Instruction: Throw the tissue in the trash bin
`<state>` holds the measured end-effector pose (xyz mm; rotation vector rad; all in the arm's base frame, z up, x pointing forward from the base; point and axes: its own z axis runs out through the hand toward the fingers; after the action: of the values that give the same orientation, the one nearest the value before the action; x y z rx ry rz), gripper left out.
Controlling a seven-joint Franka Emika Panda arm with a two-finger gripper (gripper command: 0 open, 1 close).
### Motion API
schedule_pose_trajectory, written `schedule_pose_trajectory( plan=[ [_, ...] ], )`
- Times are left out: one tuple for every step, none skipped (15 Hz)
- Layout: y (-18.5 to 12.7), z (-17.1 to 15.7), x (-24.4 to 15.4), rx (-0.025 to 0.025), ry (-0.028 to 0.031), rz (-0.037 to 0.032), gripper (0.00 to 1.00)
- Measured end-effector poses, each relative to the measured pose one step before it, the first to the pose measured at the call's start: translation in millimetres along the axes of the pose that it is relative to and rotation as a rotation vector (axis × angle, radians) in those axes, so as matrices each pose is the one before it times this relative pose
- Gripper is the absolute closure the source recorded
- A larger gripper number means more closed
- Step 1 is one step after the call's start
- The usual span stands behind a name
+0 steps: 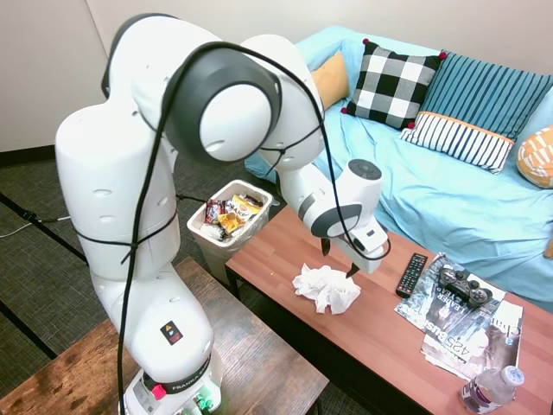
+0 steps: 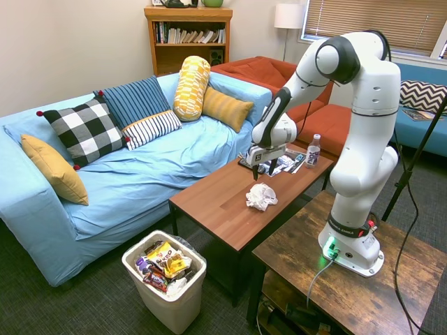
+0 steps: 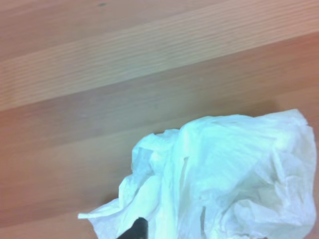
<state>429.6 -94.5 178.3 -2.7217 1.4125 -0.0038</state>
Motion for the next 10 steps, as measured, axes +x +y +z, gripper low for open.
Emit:
schedule_pose_trajectory(
  plan=[
    [3.31, 12.29, 0.06, 0.00086, -0.00178, -0.00448, 0.0],
    [2.72, 11.23, 0.41, -0.00201, -0.00008, -0.00042, 0.0],
    [0.55, 10.36, 0.27, -0.0011, -0.00118, -0.00012, 0.0],
    [-2.66, 9.27, 0.28, 0.00233, -0.00095, -0.00016, 0.0],
    [-3.31, 7.79, 0.36, -0.00046, -0.00231, -0.00029, 0.0],
    [-2.34, 5.87, 1.37, -0.00172, 0.00135, -0.00113, 0.0],
    [-0.48, 5.27, 1.56, -0.0018, 0.00595, 0.00026, 0.0],
    [0.51, 4.87, 1.59, -0.00239, 0.00552, 0.00165, 0.0],
    [0.67, 4.92, 1.04, -0.00285, 0.00445, 0.00111, 0.0],
    [0.63, 5.07, 0.48, -0.00375, 0.00187, 0.00058, 1.0]
  ],
)
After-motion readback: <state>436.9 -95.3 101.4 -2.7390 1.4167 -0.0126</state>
